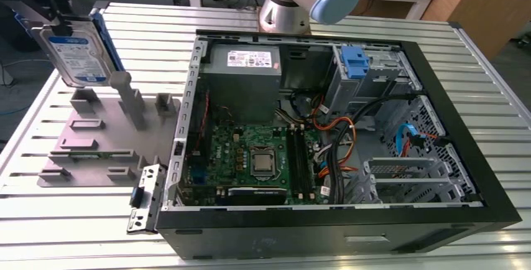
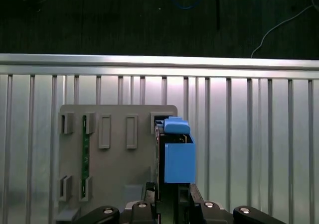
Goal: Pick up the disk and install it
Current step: 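Pick up the disk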
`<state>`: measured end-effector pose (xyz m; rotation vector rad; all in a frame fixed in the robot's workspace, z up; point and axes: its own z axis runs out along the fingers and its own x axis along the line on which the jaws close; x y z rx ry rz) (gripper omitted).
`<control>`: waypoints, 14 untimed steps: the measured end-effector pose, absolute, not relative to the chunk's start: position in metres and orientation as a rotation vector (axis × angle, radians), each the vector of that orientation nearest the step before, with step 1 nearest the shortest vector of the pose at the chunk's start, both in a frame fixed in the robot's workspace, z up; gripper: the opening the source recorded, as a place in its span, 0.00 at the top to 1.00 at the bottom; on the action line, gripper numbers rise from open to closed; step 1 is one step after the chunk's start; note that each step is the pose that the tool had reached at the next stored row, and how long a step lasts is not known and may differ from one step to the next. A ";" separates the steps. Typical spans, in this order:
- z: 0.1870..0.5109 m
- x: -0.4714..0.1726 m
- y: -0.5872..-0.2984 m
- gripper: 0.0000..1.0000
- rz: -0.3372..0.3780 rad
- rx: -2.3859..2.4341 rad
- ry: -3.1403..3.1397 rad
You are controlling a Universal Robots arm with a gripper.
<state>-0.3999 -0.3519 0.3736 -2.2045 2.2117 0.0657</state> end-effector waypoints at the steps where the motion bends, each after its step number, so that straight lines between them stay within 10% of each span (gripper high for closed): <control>1: 0.375 -0.400 -0.352 0.65 0.066 -2.205 2.212; 14: 0.388 -0.400 -0.352 0.65 0.066 -2.205 2.212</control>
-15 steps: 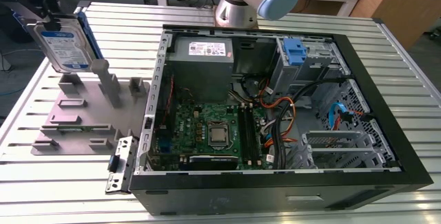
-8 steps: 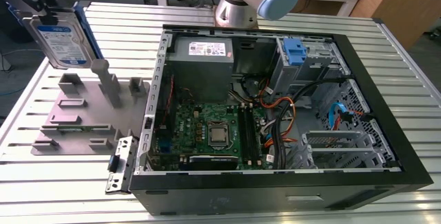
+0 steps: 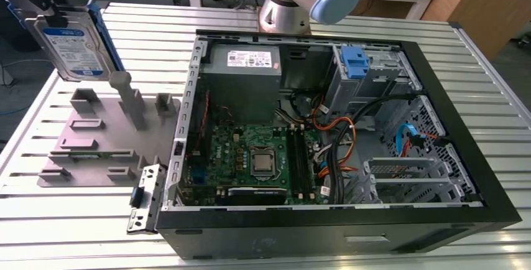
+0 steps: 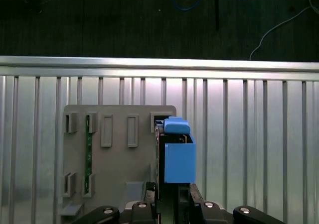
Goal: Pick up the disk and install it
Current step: 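Pick up the disk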
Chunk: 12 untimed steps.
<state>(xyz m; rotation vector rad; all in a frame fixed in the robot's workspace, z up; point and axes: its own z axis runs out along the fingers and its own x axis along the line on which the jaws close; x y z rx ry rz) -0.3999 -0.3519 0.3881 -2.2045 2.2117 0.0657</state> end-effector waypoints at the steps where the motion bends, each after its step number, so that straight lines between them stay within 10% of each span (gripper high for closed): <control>1: 0.388 -0.400 -0.352 0.65 0.066 -2.204 2.212; 12: 0.409 -0.400 -0.352 0.65 0.066 -2.205 2.212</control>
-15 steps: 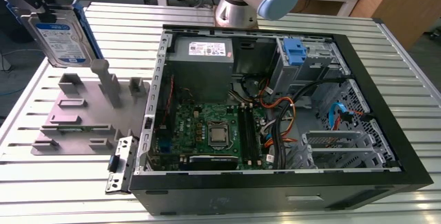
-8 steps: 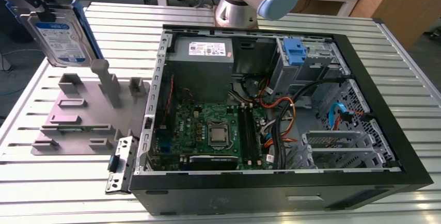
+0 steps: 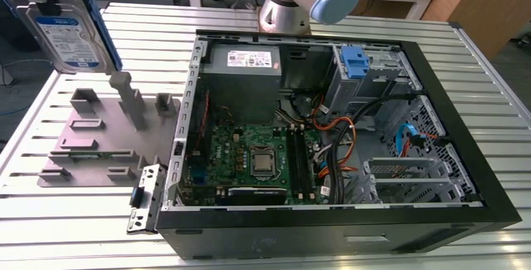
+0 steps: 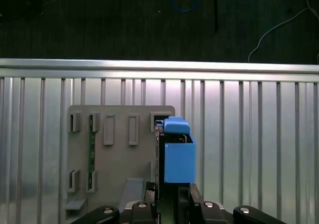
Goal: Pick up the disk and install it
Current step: 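Pick up the disk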
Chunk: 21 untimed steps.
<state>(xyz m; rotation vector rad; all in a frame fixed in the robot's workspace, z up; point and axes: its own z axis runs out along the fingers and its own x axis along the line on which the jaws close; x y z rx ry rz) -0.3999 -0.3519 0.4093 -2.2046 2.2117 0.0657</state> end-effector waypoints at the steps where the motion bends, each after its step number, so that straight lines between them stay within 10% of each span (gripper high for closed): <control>1: 0.411 -0.400 -0.352 0.65 0.066 -2.205 2.212; 21: 0.433 -0.400 -0.352 0.65 0.071 -2.207 2.214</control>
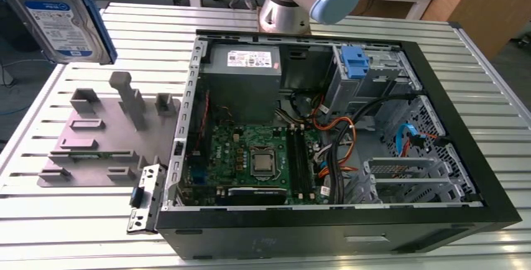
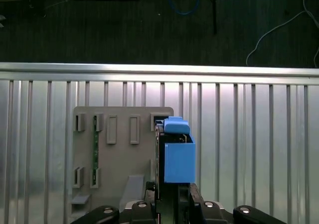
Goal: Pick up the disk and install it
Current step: 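Pick up the disk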
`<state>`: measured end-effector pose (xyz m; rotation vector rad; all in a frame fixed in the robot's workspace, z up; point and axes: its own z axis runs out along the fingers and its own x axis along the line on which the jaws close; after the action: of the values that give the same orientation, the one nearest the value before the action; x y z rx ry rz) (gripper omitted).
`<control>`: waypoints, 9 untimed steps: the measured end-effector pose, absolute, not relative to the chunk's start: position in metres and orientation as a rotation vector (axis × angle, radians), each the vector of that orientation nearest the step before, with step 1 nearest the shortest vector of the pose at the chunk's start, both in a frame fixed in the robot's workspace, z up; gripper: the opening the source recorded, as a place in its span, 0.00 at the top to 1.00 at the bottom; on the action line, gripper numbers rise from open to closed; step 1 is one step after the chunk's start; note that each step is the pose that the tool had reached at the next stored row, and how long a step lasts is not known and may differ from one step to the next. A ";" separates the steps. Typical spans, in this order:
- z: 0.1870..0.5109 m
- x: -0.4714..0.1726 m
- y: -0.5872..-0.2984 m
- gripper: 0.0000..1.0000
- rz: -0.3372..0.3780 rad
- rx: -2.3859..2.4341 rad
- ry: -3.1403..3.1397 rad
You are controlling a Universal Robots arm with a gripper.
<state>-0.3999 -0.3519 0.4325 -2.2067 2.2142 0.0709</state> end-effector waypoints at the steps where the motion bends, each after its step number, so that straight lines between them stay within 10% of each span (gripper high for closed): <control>1: 0.432 -0.400 -0.352 0.65 0.072 -2.207 2.214; 9: 0.440 -0.400 -0.352 0.65 0.073 -2.208 2.215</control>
<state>-0.3998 -0.3519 0.4399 -2.2077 2.2152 0.0734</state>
